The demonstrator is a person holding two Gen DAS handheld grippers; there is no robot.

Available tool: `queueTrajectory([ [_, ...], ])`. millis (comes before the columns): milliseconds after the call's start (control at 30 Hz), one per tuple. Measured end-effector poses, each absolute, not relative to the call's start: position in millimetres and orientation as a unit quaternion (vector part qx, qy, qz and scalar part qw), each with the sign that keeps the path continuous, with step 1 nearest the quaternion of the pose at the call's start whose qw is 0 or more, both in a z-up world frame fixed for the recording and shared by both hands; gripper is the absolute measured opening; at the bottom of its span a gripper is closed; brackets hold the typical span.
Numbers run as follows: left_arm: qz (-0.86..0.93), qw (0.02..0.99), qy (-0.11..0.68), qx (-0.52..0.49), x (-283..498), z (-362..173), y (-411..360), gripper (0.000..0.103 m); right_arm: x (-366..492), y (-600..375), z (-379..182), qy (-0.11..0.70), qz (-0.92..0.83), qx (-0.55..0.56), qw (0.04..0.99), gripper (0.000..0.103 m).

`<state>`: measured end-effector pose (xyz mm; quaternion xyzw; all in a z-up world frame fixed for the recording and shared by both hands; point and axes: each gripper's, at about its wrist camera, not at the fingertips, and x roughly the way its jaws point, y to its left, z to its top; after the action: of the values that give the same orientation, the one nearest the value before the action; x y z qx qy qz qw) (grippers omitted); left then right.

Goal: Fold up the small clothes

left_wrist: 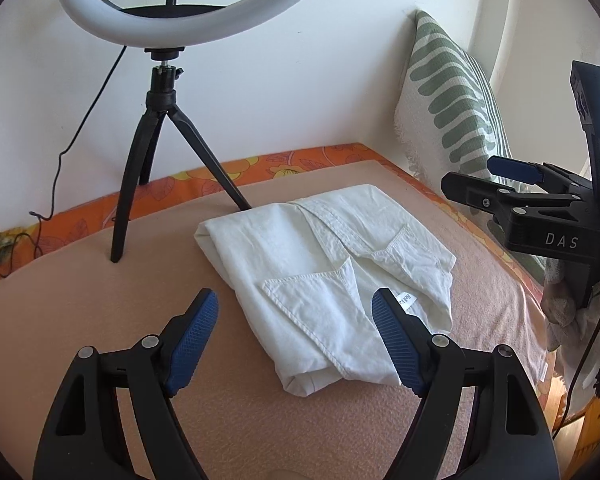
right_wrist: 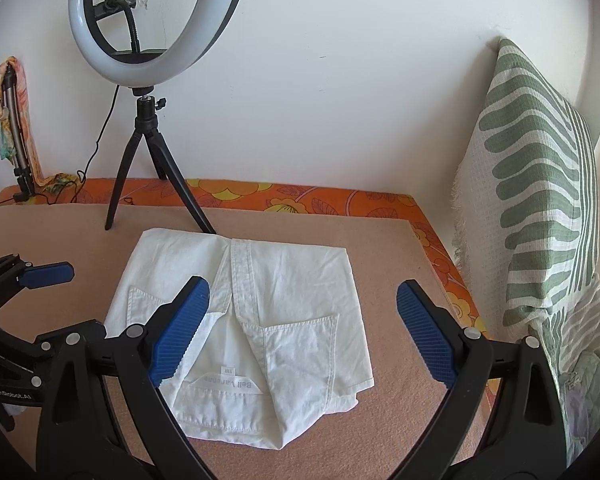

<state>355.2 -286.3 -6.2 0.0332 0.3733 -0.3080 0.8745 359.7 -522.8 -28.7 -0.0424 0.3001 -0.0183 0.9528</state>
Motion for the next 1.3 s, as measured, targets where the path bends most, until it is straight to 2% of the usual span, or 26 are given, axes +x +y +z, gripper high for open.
queueTrajectory([
  [633,-0.307,0.894,0.325,0.033,255.8,52.4,-206.5,0.08,239.0,-457.4,18.8,0.25,-0.005,-0.034,0.968,0.099],
  [1200,-0.28,0.906,0.313,0.046,178.1,45.9,-128.1,0.08,157.9,-390.3,-7.0,0.228,0.012,-0.008,0.974,0.103],
  [1300,-0.269,0.909,0.313,0.058,169.6,41.2,-120.3,0.085,151.9,-385.2,-13.4,0.226,0.012,-0.006,0.974,0.103],
])
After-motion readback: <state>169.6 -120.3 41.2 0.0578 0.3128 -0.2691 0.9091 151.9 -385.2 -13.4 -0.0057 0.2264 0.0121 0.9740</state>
